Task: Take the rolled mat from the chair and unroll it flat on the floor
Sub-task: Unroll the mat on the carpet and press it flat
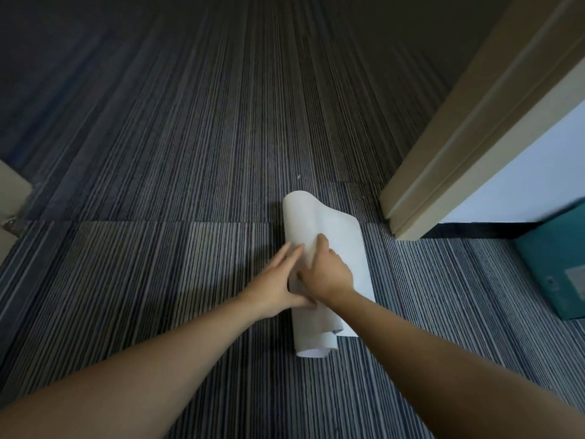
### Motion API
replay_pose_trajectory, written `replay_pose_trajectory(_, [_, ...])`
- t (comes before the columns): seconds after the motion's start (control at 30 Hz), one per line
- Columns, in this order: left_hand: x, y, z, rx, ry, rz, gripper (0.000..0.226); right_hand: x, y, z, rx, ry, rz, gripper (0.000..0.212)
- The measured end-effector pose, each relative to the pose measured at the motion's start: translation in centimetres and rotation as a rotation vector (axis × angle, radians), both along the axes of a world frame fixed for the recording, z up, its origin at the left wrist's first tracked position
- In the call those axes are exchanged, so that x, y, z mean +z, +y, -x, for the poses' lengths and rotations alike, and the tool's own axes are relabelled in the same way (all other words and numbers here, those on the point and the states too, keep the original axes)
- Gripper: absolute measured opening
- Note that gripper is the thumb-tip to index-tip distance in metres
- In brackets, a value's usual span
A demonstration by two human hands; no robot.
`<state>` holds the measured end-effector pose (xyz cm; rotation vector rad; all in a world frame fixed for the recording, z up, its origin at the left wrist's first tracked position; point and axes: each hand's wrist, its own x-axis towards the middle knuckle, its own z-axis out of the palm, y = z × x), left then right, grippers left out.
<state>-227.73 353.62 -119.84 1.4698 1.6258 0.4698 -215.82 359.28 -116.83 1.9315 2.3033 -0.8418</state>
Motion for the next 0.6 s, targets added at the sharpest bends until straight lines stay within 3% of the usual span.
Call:
replay_pose_trajectory(0.13, [1.5,0.2,3.9,0.032,-0.088,-0.096,0.114,2.6,-0.7,3.5,-0.014,0.196,0.003,0.061])
replay_pose_trajectory(0.27, [4.1,-0.9,8.5,0.069,0.025,-0.204,0.108,5.5,-1.2,7.5,0.027,0.271,-0.055,0.065])
replay_pose_trajectory(0.43, [4.9,-1.6,8.8,0.011,0.173,-0.2,0.109,5.9,-2.4,8.6,0.095,-0.069,-0.232,0.062])
replay_pose_trajectory(0.6, [3.1,-1.3,4.8,-0.17,0.318,0.091,0.124,2.9,-3.0,6.3,0.174,-0.288,0.016,0.054])
